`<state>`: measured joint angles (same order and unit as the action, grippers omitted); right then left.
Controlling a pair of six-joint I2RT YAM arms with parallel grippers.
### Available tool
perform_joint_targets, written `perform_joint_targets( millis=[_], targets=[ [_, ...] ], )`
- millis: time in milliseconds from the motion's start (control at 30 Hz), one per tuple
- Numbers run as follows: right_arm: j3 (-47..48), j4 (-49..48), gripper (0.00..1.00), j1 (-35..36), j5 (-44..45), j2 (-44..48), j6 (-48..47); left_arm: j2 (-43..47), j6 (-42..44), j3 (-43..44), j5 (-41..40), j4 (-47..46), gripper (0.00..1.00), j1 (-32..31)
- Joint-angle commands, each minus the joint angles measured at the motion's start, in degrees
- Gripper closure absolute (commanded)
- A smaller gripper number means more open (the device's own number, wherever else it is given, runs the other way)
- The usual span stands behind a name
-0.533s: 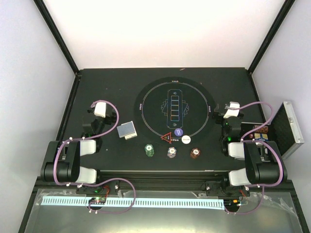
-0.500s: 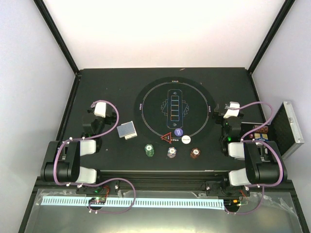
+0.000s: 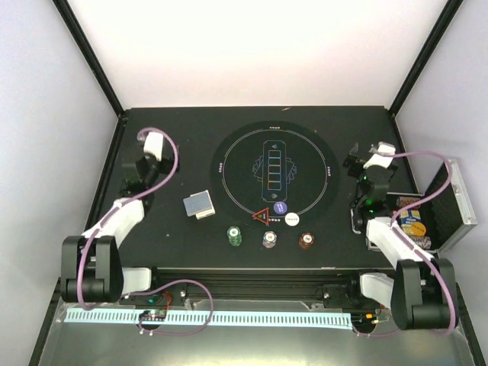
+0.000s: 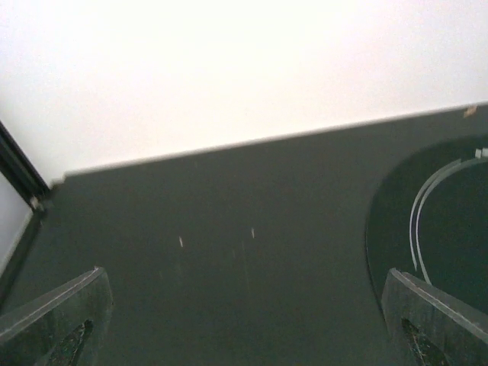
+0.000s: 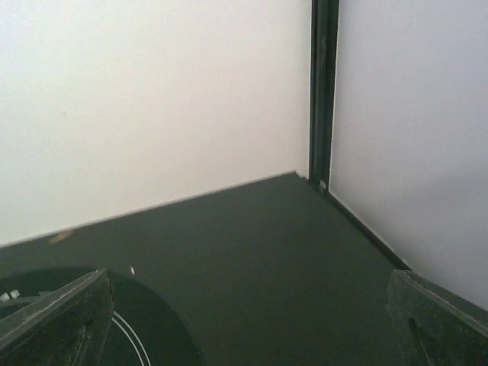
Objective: Distribute texas hold em gaming equipment
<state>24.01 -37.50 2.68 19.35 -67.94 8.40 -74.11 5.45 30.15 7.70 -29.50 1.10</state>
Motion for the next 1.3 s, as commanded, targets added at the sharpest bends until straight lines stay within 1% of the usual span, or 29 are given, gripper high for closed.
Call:
perform_joint_targets(
  millis=[0, 33, 67, 100, 133, 167, 267, 300, 367, 433, 500, 600, 667, 767, 833, 933, 1067, 1267],
  targets=[
    [7.70, 18.64, 0.00, -0.30, 0.67, 5.13, 4.63, 3.23, 2.88, 15.73, 4.15, 30.19, 0.01, 1.55],
    [9.56, 21.78, 0.00, -0.31, 2.03, 5.47, 9.32, 3.65, 2.97, 18.05, 6.23, 34.86, 0.01, 2.31],
    [11.55, 26.37, 0.00, -0.35, 3.40, 5.63, 17.26, 4.11, 2.92, 20.15, 8.57, 39.04, 0.01, 3.16],
    [13.19, 29.57, 0.00, -0.35, 3.62, 5.63, 20.89, 4.73, 2.90, 21.76, 10.57, 42.31, 0.01, 3.97],
    [15.59, 34.06, 0.00, -0.51, 0.55, 5.81, 21.00, 5.32, 2.78, 23.13, 11.92, 45.07, 0.01, 4.57],
    [16.96, 36.53, 0.00, -0.67, -3.60, 6.00, 19.54, 6.24, 2.91, 23.55, 13.12, 46.88, 0.01, 5.06],
    [18.05, 37.52, 0.00, -0.37, -22.64, 6.07, 14.64, 9.72, 3.24, 22.45, 14.51, 49.25, 0.01, 5.87],
    [19.51, 40.09, 0.00, 0.90, -23.97, 5.53, 14.31, 10.76, 3.26, 21.88, 14.57, 49.27, 0.01, 6.00],
    [21.78, 45.24, 0.00, 6.37, -21.31, 4.52, 12.81, 12.65, 3.01, 21.05, 15.25, 49.65, 0.01, 6.12],
    [23.31, 49.33, 0.00, 14.86, -15.50, 3.40, 11.05, 13.99, 3.00, 20.89, 16.11, 50.76, 0.01, 6.14],
    [24.57, 53.56, 0.01, 22.88, -8.79, 1.46, 11.37, 14.72, 3.03, 20.88, 16.65, 51.43, 0.01, 6.15],
    [24.41, 57.08, 0.09, 32.33, -5.72, -1.11, 15.96, 15.35, 3.54, 21.24, 16.51, 52.52, 0.01, 6.26],
    [24.89, 59.19, 0.15, 37.09, -4.82, -3.52, 19.53, 15.63, 3.66, 21.76, 16.53, 53.56, 0.01, 6.28],
    [26.01, 61.50, 0.19, 42.59, -5.25, -7.41, 25.05, 15.53, 4.11, 23.27, 17.09, 55.71, 0.01, 6.36],
    [27.35, 62.90, 0.23, 45.36, -6.66, -10.87, 27.46, 15.22, 4.22, 24.60, 17.60, 57.04, 0.01, 6.42],
    [30.91, 66.45, 0.24, 48.16, -6.66, -17.29, 29.47, 14.88, 4.32, 26.06, 18.18, 59.08, 0.01, 6.46],
    [32.98, 67.75, 0.27, 48.39, -9.44, -23.50, 30.70, 15.09, 4.45, 27.17, 18.62, 60.58, 0.01, 6.80],
    [34.35, 67.99, 0.32, 48.39, -10.41, -27.98, 29.55, 15.11, 5.26, 28.57, 19.27, 62.81, 0.01, 7.34]
  ],
)
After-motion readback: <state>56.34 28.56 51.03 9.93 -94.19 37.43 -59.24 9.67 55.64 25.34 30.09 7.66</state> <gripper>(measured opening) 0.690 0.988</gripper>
